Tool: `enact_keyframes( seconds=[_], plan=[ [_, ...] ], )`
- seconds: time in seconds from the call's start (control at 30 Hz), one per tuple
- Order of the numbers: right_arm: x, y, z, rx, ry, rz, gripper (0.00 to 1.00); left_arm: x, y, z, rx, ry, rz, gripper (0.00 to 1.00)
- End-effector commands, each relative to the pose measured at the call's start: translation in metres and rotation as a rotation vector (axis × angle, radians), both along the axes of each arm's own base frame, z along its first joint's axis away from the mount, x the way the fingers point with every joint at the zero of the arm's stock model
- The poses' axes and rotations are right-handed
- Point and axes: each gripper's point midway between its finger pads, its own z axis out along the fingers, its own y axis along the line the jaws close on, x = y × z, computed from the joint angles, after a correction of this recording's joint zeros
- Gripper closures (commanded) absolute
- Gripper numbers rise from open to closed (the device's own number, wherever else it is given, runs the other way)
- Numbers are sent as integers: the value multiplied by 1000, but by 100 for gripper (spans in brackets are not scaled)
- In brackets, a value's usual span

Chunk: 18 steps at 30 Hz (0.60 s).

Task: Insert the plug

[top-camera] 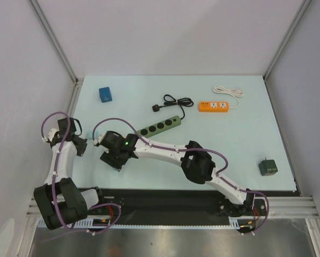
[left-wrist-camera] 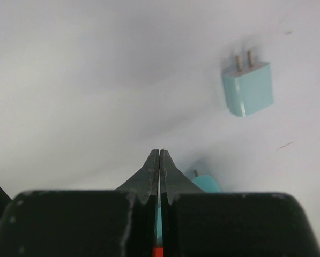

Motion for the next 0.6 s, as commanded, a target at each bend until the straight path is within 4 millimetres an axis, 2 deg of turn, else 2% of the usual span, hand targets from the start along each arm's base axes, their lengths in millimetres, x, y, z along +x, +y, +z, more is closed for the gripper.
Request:
enact_keyframes(
  seconds=[0.0, 0.17, 0.27, 0.37, 0.4, 0.43, 0.5, 0.57],
  plan=[
    [-4, -66, -87, -324, 74, -54, 100, 14, 15, 27, 27, -59, 78, 100],
    [1, -76, -97, -355, 88, -65, 100, 12, 18, 21, 27, -32, 91, 100],
    [7, -80, -96, -366, 59, -91, 100, 8, 19, 19, 44, -34, 93, 100],
    [15, -73, -80, -321, 24, -100, 77, 9, 19, 20, 46, -36, 84, 100],
    [19, -65, -66, -278, 6, -93, 69, 9, 19, 22, 48, -36, 78, 100],
    [22, -63, -60, -261, 1, -93, 64, 10, 19, 23, 50, -41, 77, 100],
    [25, -52, -40, -208, -9, -69, 45, 10, 19, 27, 51, -52, 73, 100],
    [29, -47, -30, -180, -10, -63, 41, 11, 18, 29, 51, -59, 67, 100]
  ],
)
